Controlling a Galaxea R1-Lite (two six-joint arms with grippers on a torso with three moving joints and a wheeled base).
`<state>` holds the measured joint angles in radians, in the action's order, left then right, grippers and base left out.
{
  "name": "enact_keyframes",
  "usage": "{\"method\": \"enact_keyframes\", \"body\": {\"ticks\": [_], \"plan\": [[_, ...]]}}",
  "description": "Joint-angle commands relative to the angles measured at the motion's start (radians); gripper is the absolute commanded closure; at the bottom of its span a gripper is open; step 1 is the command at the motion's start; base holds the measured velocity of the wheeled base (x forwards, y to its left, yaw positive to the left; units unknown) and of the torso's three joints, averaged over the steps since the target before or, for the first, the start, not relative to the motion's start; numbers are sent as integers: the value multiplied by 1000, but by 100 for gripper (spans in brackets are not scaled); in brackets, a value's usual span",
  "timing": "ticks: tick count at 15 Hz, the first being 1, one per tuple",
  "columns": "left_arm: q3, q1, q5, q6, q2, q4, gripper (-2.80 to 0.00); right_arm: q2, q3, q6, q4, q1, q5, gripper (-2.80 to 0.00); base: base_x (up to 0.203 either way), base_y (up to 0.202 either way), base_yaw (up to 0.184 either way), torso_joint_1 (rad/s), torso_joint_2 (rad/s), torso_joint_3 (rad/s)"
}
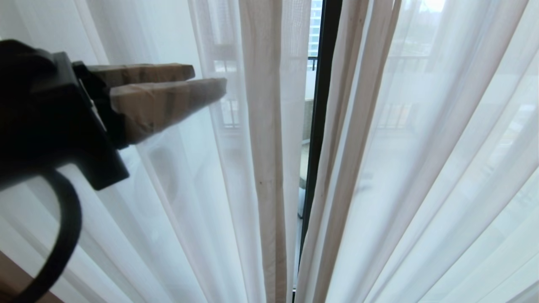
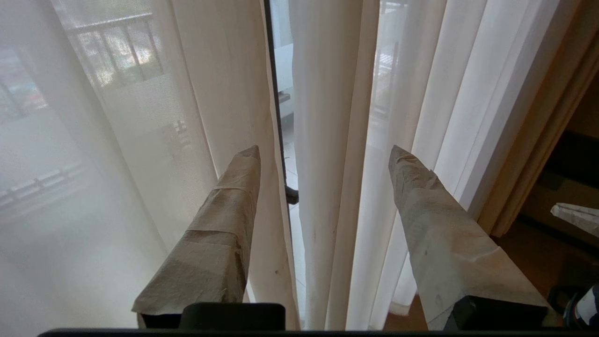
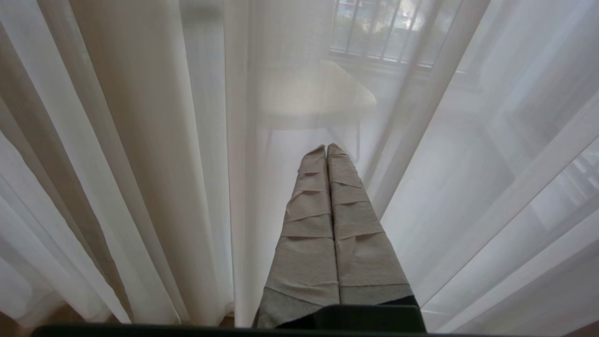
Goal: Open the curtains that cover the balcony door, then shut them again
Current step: Pull the inner curtains open on both sides
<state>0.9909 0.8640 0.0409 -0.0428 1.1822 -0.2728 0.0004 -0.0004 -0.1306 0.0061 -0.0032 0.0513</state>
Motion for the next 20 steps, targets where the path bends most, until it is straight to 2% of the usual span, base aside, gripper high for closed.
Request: {"method": "enact_keyframes", "body": {"ticks": [1, 5, 10, 14, 20], "plan": [[48, 0, 2, -1, 52, -2, -280, 0, 0, -1, 0, 0, 1, 0, 0, 0, 0, 0, 0, 0], [171, -2, 34, -9, 181, -20, -280, 0, 0, -1, 0, 0, 1, 0, 0, 0, 0, 0, 0, 0], [287, -4, 160, -30, 332, -132, -280, 0, 0, -1, 0, 0, 1, 0, 0, 0, 0, 0, 0, 0], [354, -12, 219, -34, 400, -149, -280, 0, 0, -1, 0, 0, 1, 0, 0, 0, 0, 0, 0, 0], [403, -59, 231, -62, 451, -198, -280, 0, 0, -1, 0, 0, 1, 0, 0, 0, 0, 0, 0, 0]]}}
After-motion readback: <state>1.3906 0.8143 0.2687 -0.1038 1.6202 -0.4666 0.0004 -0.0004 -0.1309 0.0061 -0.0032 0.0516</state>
